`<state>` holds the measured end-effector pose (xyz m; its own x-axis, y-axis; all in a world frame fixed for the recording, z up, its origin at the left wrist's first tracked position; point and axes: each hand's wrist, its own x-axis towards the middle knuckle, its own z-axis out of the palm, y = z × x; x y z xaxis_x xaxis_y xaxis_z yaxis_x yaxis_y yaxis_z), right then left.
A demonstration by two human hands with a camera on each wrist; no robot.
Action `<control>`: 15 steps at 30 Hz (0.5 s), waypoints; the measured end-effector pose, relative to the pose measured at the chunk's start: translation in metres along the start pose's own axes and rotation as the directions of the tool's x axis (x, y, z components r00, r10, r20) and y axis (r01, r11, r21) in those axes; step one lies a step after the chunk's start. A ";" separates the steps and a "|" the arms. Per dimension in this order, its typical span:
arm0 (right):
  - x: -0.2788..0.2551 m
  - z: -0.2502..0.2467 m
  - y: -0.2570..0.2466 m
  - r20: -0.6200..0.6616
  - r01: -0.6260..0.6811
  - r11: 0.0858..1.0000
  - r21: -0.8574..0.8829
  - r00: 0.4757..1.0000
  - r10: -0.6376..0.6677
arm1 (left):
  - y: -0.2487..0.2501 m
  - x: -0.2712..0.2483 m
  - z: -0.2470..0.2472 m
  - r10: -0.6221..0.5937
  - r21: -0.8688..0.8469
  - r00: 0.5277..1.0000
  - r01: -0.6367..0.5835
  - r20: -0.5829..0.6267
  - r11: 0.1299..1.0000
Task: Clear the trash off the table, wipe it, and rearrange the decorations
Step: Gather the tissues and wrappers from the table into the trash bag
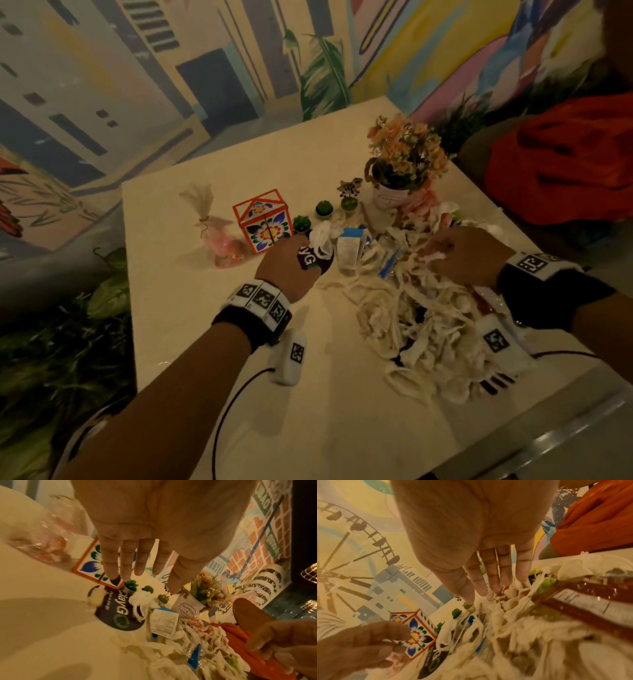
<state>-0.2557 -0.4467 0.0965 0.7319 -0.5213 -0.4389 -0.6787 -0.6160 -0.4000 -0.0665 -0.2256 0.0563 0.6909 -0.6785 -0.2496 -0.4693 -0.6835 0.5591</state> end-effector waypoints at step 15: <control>0.058 0.009 0.040 0.364 0.302 0.906 -0.295 0.913 -0.185 | 0.067 0.085 0.073 -0.365 0.196 0.915 0.331 0.172 0.923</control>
<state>-0.2412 -0.4963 0.0477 0.7713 -0.1467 -0.6193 -0.3761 -0.8901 -0.2575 -0.0793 -0.3488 0.0144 0.7087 -0.4177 -0.5685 -0.3118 -0.9084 0.2786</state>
